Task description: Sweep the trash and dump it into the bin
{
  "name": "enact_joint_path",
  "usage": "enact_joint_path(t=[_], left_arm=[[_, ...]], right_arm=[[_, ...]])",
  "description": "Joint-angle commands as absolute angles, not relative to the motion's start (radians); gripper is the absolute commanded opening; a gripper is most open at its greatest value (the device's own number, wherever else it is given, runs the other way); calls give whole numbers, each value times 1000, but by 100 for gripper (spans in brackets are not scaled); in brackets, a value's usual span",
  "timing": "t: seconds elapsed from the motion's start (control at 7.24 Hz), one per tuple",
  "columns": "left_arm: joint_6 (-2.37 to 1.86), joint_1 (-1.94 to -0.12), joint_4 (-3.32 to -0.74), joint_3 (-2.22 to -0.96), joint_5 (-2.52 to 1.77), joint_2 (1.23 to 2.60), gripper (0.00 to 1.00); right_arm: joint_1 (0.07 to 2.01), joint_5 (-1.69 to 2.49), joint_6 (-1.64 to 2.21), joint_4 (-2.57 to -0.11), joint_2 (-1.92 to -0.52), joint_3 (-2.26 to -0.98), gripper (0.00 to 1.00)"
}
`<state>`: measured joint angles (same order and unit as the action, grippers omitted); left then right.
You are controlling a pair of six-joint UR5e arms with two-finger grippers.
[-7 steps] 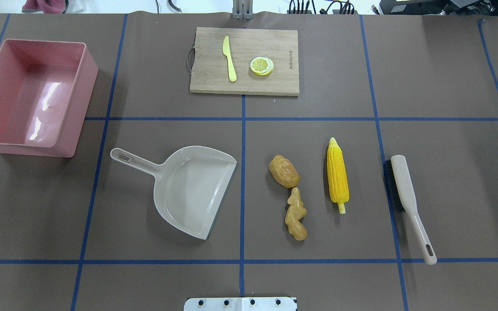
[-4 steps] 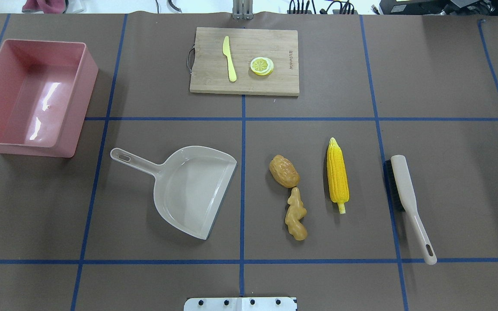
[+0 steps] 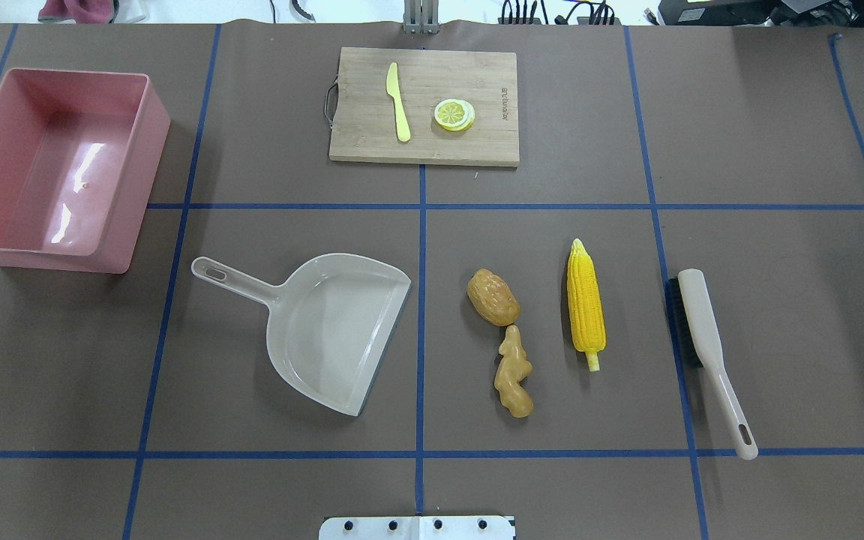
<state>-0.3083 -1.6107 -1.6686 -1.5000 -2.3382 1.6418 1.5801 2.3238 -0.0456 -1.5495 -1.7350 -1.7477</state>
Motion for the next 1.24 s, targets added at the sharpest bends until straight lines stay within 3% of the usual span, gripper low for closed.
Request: enact_joint_path(t=[0.0,0.41,0.69,1.11], left_arm=[[-308,-1611,-1669,-1500,-2338,1641,99],[-307,-1609,-1667,-1500,-2338,1644,99],[-307,-1611,-1664,-1502,-2339,1643,99],[-305,-1612,-1657,-1534,-2342,1632,99]], right_arm=[[1578,2356,-40,-1548,-1752,-1753,100],[1578,2356,-61,-1546,-1761,-1772,100],[1578,2359,-112,-1395,-1817,-1769,100],[1429,2408,246,-1393,-1844,-1862,99]])
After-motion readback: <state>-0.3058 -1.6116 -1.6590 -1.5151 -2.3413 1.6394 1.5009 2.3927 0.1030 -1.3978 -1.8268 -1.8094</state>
